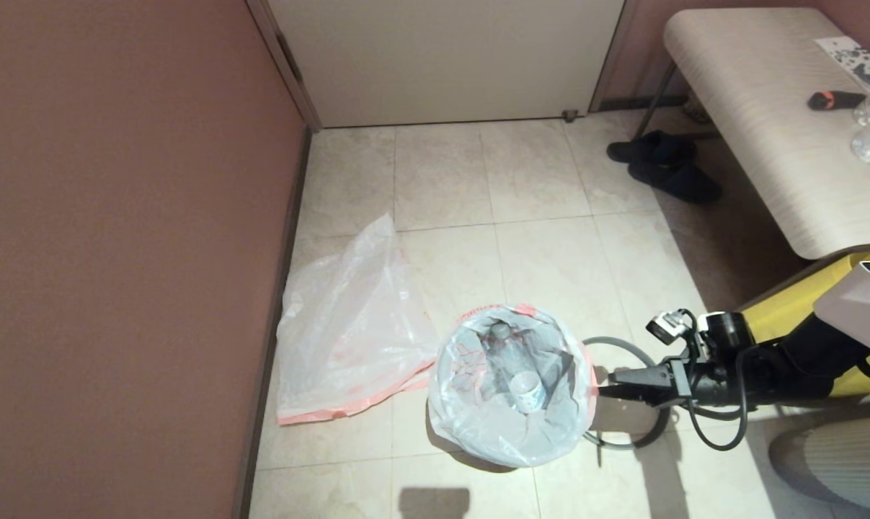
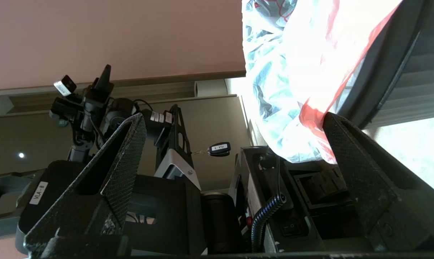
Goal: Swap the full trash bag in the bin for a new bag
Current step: Place the trash bag on the floor
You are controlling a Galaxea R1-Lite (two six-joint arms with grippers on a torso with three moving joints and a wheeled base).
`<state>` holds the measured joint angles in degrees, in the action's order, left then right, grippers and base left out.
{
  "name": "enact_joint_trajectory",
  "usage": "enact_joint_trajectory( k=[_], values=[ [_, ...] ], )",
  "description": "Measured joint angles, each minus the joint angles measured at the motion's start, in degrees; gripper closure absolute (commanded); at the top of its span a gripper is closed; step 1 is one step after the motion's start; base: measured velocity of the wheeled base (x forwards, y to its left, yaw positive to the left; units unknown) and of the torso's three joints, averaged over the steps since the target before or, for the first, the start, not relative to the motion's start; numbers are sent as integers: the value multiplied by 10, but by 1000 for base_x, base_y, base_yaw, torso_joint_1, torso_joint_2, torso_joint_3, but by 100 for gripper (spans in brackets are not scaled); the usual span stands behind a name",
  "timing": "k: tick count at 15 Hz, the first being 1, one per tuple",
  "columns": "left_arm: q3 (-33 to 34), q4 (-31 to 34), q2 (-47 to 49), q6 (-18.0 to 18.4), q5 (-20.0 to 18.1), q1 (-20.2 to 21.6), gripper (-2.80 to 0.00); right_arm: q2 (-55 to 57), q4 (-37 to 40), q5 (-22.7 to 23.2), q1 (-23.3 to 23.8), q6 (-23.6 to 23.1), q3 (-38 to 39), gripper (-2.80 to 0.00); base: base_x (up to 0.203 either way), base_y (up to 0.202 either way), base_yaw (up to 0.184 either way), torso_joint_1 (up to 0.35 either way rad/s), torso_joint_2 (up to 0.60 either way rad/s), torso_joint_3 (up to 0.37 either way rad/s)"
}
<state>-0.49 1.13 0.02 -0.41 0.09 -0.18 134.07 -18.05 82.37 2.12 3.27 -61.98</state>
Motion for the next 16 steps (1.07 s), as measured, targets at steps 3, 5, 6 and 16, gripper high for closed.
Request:
enact_joint_trajectory(
  k=[3, 5, 6, 16],
  values=[
    [0, 0, 0, 0, 0, 0, 0, 4, -1, -16, -11, -2, -10, -280, 0, 0, 0, 0, 0, 0],
    [0, 0, 0, 0, 0, 0, 0, 9, -3, -40, -12, -7, -15, -280, 0, 0, 0, 0, 0, 0],
    [0, 0, 0, 0, 0, 0, 0, 9, -8, -48, -9, -14, -15, -280, 0, 0, 0, 0, 0, 0],
    [0, 0, 0, 0, 0, 0, 0, -4, -13, -59, -4, -42, -9, -280, 0, 0, 0, 0, 0, 0]
  ],
)
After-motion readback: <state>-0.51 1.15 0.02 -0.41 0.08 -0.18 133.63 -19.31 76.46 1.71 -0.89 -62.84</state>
